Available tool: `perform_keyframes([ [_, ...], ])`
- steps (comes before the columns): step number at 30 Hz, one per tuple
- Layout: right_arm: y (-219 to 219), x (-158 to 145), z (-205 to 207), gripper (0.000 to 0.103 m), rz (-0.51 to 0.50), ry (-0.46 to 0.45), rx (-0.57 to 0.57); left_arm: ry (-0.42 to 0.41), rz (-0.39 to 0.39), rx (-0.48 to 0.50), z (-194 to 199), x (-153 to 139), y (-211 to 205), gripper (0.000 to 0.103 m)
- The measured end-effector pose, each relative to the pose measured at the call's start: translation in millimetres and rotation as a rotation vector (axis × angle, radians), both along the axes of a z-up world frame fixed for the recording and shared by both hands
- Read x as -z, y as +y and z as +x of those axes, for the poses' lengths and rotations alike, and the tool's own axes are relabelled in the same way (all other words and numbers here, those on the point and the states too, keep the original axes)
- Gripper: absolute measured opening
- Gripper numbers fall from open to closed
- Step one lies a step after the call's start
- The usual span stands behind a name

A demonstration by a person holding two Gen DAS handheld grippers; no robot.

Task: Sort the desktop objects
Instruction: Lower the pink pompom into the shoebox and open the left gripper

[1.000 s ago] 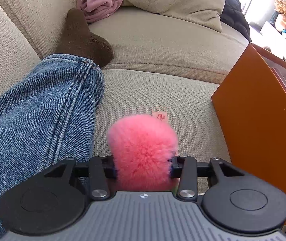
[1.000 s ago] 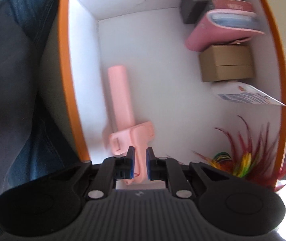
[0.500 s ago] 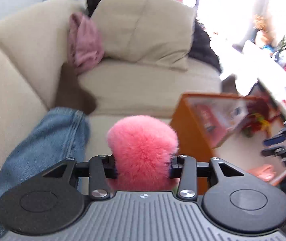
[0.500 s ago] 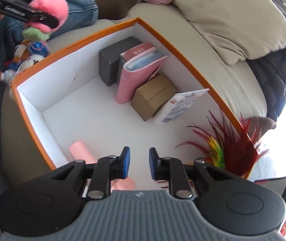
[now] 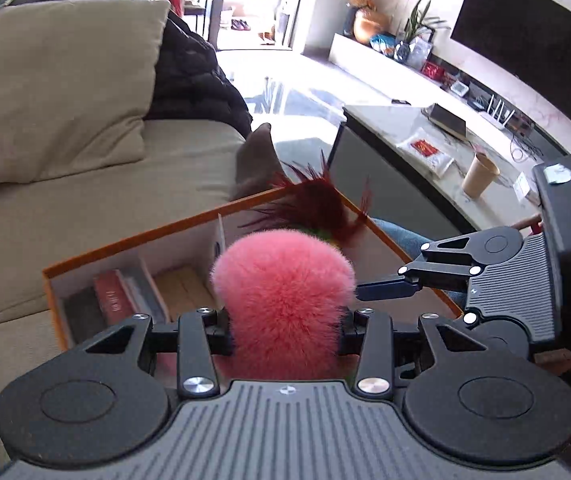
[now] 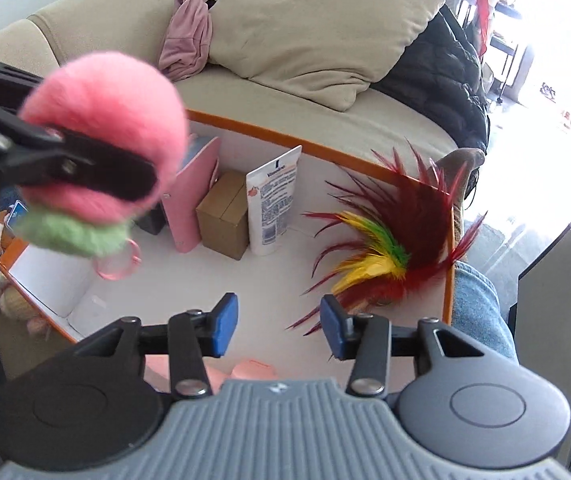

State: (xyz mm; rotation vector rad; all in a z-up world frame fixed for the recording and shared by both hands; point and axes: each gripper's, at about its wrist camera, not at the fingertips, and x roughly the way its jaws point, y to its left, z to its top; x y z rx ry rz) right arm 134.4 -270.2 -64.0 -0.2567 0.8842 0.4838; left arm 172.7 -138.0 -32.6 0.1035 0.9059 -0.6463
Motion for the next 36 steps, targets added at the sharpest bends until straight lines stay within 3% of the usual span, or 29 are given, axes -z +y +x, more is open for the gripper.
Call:
perform_keyframes([
  [8,-7,20,14,0.048,0.02,0.073,-0.009,0.088,0.083,0.023,42,44,-40,0.048],
  [15,-10,31,32,0.046,0.099,0.121,0.04,0.102,0.084,0.018,54,54,-46,0.051],
  [22,0,40,47,0.038,0.095,0.172,0.058,0.07,0.042,-0.006,52,38,-31,0.051],
  [31,24,58,72,0.032,-0.033,0.322,0.01,-0.064,-0.004,-0.118,19,-6,31,0.051],
  [36,31,60,93,0.015,-0.069,0.298,0.062,-0.099,0.004,-0.211,6,-16,69,0.051],
])
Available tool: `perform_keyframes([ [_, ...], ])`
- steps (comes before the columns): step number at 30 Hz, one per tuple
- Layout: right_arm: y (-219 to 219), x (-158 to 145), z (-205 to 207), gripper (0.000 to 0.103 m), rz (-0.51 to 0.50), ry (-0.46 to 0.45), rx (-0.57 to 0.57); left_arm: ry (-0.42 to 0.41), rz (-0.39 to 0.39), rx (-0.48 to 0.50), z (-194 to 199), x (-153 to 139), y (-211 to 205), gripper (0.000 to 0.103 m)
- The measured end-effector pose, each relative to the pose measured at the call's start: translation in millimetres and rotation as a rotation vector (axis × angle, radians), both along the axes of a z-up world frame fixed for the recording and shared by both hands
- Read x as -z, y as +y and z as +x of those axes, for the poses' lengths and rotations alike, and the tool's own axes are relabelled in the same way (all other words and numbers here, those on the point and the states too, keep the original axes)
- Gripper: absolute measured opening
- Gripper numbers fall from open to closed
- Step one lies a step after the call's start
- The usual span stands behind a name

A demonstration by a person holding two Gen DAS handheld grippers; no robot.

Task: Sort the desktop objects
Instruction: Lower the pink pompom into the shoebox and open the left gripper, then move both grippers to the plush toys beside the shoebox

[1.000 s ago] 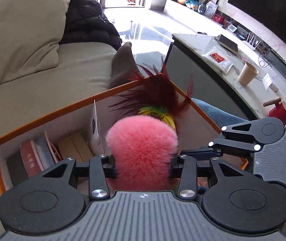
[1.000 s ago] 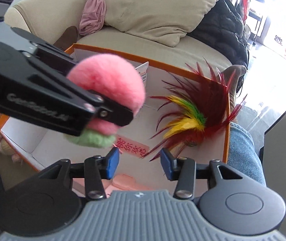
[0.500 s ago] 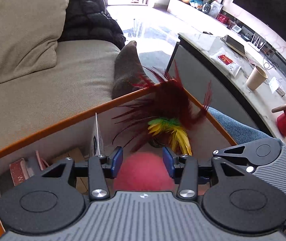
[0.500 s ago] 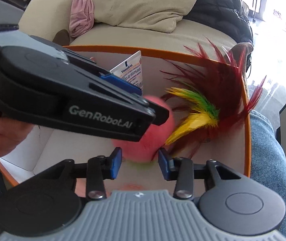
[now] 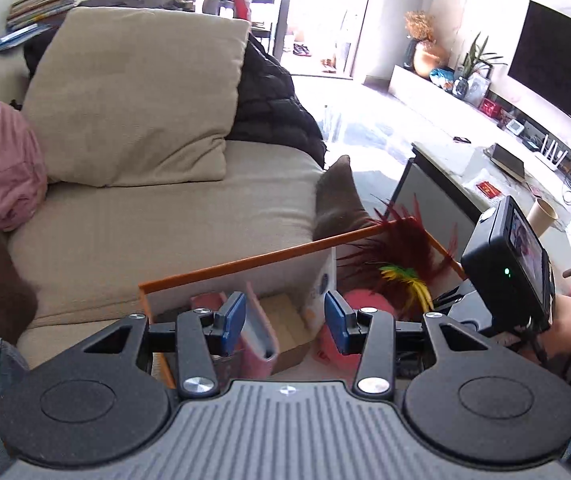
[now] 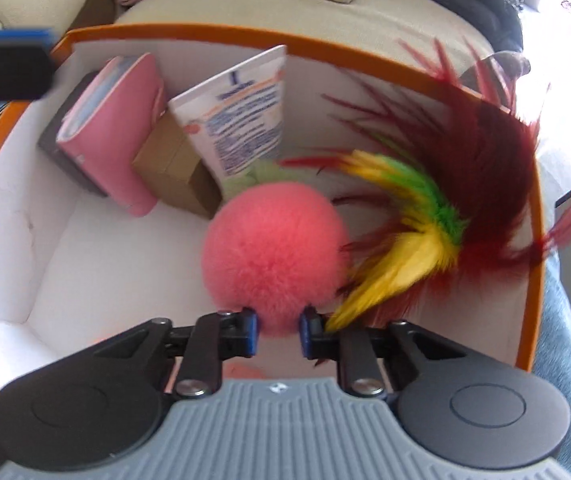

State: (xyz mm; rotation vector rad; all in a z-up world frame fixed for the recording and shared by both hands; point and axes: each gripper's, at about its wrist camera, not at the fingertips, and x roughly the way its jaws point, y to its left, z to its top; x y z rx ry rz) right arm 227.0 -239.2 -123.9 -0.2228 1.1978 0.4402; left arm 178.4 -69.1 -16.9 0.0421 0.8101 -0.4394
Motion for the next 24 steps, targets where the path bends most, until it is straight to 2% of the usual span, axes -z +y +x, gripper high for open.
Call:
perform_keyframes([
  [6,4,1,19,0.01,-0.03,-0.069,0.073,0.021,0.027,-0.106,-7,5,35,0.051],
  [8,5,4,21,0.01,-0.035,-0.064,0.08,0.025,0.046,-0.137,-10,7,44,0.051],
  [13,3,-6,8,0.017,-0.015,-0.082,0.072,0.021,0.058,-0.197,-26,4,69,0.051],
  [15,4,-17,-7,0.025,0.007,-0.114,0.062,0.004,0.064,-0.225,-37,-1,80,0.051],
  [17,4,-33,-27,0.026,0.045,-0.174,0.036,-0.009,0.075,-0.261,-48,-7,92,0.051],
  [20,12,-60,-61,0.037,0.123,-0.307,-0.024,-0.01,0.07,-0.322,-68,-15,115,0.051],
  [24,26,-90,-104,0.038,0.264,-0.449,-0.099,0.014,0.086,-0.399,-95,-17,139,0.051],
])
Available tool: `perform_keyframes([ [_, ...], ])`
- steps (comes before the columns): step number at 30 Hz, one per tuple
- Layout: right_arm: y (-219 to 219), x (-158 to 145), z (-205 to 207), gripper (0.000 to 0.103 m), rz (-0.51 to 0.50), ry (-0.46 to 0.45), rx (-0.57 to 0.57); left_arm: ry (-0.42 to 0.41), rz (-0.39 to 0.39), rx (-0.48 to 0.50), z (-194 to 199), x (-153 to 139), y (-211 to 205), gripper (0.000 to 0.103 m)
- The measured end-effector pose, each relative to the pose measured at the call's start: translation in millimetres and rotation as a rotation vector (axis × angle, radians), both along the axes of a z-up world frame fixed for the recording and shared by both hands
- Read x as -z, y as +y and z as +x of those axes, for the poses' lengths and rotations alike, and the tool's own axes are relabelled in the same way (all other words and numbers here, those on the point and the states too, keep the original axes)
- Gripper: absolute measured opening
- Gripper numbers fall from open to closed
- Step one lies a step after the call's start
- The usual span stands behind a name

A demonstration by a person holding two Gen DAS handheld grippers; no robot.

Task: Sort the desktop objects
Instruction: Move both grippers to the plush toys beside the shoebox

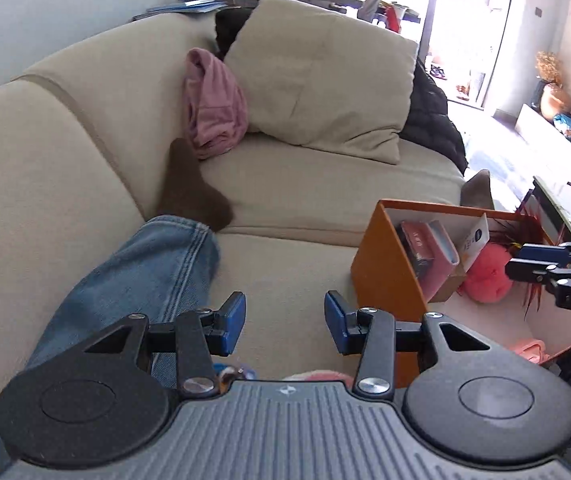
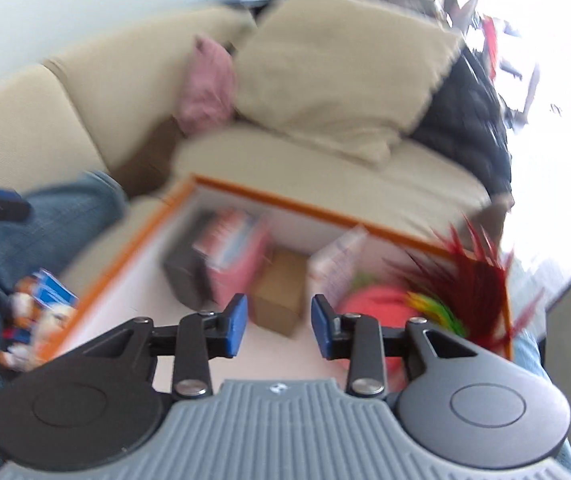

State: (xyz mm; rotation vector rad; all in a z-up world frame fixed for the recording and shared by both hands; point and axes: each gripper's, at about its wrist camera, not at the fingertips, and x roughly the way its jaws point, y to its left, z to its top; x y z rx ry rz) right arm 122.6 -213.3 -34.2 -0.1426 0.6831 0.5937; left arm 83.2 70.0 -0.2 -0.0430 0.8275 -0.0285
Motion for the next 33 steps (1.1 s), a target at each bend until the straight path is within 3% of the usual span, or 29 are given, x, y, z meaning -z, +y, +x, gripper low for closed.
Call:
perform_keyframes([
  [4,28,-16,-25,0.038,0.083,0.008,-0.114,0.05,-0.014,-0.07,-27,7,18,0.051],
  [7,52,-22,-58,0.045,0.108,-0.015,-0.21,0.096,-0.038,-0.112,-42,16,25,0.051],
  [13,93,-1,-108,0.046,-0.005,-0.029,-0.364,0.137,-0.029,-0.157,-66,35,25,0.051],
  [17,111,28,-121,0.046,-0.124,-0.032,-0.334,0.138,-0.026,-0.144,-73,40,23,0.051],
  [22,119,54,-123,0.046,-0.169,-0.004,-0.282,0.132,-0.038,-0.141,-76,47,23,0.051],
  [33,122,76,-116,0.048,-0.145,0.028,-0.219,0.121,-0.06,-0.123,-71,57,23,0.051],
])
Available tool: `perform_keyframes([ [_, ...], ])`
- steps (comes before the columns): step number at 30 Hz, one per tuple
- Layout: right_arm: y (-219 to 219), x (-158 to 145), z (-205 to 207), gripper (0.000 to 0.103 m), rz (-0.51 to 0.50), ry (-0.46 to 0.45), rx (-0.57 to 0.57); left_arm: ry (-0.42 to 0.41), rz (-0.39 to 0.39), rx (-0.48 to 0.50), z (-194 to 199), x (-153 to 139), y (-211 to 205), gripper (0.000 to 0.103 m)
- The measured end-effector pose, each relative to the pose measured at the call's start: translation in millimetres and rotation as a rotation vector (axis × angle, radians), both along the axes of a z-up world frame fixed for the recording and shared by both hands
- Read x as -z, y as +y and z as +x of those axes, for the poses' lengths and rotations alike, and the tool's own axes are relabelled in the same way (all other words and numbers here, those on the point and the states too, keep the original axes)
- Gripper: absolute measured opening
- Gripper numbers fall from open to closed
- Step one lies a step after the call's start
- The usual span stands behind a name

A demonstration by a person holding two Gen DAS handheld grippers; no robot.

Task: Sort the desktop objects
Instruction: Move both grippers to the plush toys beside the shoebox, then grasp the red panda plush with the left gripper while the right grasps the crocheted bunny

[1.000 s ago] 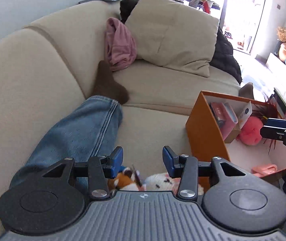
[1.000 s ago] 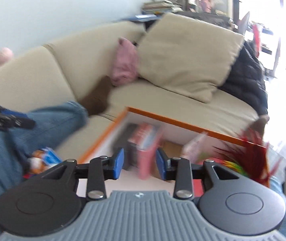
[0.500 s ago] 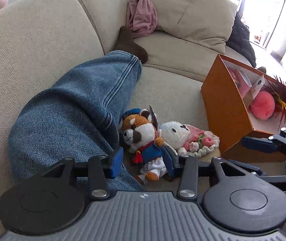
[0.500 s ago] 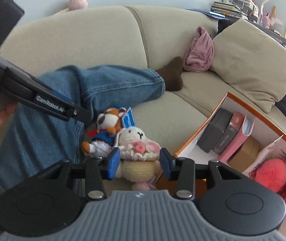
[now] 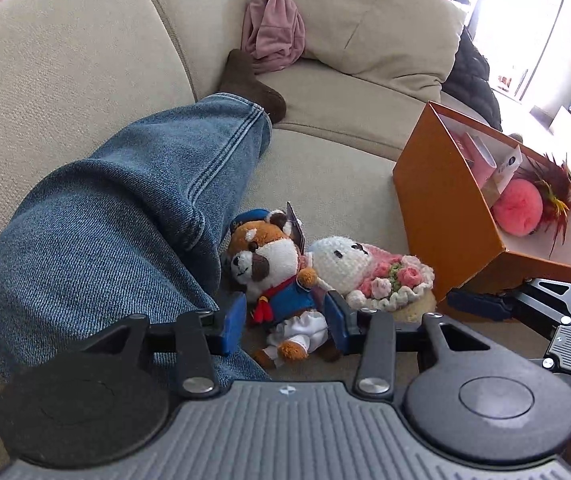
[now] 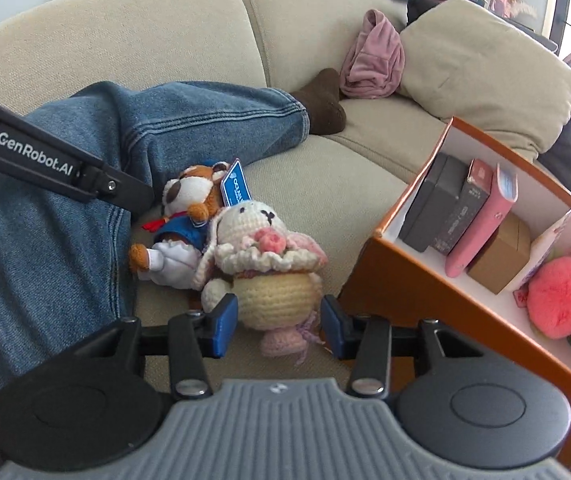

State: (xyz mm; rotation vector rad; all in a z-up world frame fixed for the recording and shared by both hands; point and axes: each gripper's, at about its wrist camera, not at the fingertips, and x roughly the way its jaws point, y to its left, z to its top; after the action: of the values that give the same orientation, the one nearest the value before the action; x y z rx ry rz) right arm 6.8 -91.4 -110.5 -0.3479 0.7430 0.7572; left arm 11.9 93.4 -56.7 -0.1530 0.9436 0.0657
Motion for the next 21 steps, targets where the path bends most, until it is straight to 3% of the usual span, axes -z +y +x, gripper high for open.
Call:
perform_keyframes([
  [6,12,6,10,0.049,0.018,0.03,0.004,0.025,0.0,-0.002,8,8,1,0.051],
  [11,24,8,7,0.057,-0.009,0.027,0.009,0.031,-0.002,-0.001,10,7,0,0.051],
  [13,27,6,2,0.054,-0.033,0.019,0.002,0.028,-0.001,-0.003,10,7,0,0.051],
  [17,18,1,-2,0.033,-0.001,0.095,-0.01,0.032,-0.006,0.005,13,8,0,0.051],
  [21,10,2,1,0.033,0.029,0.124,0.013,0.031,-0.008,0.037,17,13,-8,0.048],
])
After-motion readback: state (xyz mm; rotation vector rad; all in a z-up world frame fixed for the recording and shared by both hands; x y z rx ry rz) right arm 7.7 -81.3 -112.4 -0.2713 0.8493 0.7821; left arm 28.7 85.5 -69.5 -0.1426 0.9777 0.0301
